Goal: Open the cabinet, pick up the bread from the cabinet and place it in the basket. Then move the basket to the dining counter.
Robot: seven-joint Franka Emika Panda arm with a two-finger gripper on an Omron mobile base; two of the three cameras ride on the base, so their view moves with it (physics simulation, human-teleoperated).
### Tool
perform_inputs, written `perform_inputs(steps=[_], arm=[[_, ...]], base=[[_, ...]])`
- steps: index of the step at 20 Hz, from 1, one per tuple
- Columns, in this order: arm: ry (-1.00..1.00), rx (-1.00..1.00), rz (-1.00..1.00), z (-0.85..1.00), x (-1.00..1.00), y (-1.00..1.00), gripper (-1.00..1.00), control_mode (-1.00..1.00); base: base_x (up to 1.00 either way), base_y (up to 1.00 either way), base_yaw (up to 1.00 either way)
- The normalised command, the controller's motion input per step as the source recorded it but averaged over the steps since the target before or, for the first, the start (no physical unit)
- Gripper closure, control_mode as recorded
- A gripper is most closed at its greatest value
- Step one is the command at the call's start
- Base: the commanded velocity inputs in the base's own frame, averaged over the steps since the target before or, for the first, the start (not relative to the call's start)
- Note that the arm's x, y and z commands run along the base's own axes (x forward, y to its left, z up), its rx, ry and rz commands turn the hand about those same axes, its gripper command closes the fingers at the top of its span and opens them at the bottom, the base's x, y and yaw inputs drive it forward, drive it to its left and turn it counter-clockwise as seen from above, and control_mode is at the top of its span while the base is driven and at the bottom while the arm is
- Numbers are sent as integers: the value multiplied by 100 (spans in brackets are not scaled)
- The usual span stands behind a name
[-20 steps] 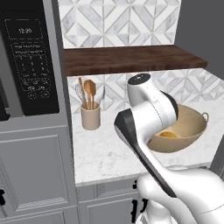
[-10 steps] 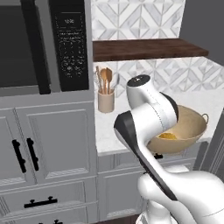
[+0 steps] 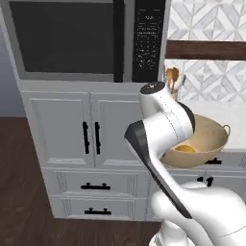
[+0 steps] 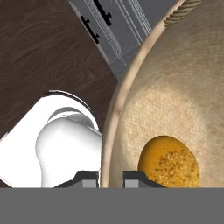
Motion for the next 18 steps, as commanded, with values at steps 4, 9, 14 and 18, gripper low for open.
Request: perform_inputs(steps=[4, 9, 14, 18], arm=[[0, 0, 0, 0, 0, 0, 100, 100], [0, 0, 0, 0, 0, 0, 100, 100], [0, 0, 0, 0, 0, 0, 100, 100], [0, 0, 0, 0, 0, 0, 100, 100]], base=[[-10, 82, 76], [7, 66, 81], [33, 93, 62], [50, 100, 7]])
